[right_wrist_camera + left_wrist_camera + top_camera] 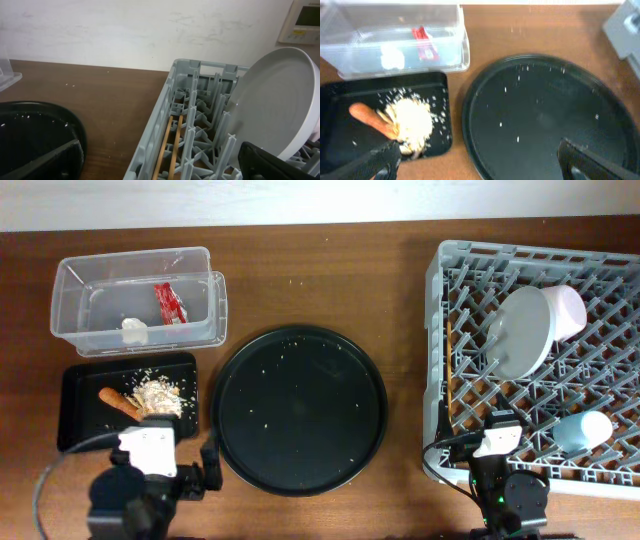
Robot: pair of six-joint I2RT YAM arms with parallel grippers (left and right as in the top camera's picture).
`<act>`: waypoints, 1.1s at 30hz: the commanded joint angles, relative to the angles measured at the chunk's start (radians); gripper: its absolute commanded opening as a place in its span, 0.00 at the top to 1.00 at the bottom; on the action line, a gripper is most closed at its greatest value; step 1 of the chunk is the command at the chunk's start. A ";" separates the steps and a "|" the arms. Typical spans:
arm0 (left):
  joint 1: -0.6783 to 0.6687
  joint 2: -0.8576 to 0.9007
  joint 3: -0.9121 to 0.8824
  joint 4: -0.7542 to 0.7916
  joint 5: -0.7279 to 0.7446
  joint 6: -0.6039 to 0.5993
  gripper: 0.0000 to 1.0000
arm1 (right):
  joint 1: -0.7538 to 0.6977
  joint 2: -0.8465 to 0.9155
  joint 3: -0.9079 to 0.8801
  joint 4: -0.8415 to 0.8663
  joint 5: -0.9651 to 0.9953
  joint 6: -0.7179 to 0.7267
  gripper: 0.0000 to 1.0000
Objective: Sort waste into correct bins and load items into the dishwasher rack
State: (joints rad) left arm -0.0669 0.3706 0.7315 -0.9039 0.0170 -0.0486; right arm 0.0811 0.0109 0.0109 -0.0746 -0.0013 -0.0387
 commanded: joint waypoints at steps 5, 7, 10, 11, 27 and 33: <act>-0.025 -0.367 -0.563 0.626 0.016 0.050 0.01 | -0.004 -0.008 -0.005 -0.005 -0.010 -0.006 0.02; -0.025 -0.366 -0.649 0.812 0.058 0.149 0.01 | -0.004 -0.008 -0.005 -0.005 -0.010 -0.006 0.02; -0.024 -0.366 -0.723 0.866 0.069 0.246 0.01 | -0.004 -0.008 -0.005 -0.005 -0.010 -0.006 0.02; -0.024 -0.366 -0.723 0.832 0.077 0.243 0.01 | -0.004 -0.008 -0.005 -0.005 -0.010 -0.006 0.02; -0.024 -0.365 -0.723 0.832 0.080 0.233 0.01 | -0.004 -0.008 -0.005 -0.005 -0.010 -0.006 0.01; -0.024 -0.365 -0.723 0.832 0.080 0.233 0.01 | -0.004 -0.008 -0.005 -0.005 -0.010 -0.006 0.02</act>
State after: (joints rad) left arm -0.0879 0.0120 0.0128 -0.0685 0.0788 0.1654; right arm 0.0811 0.0101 0.0109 -0.0746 -0.0013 -0.0391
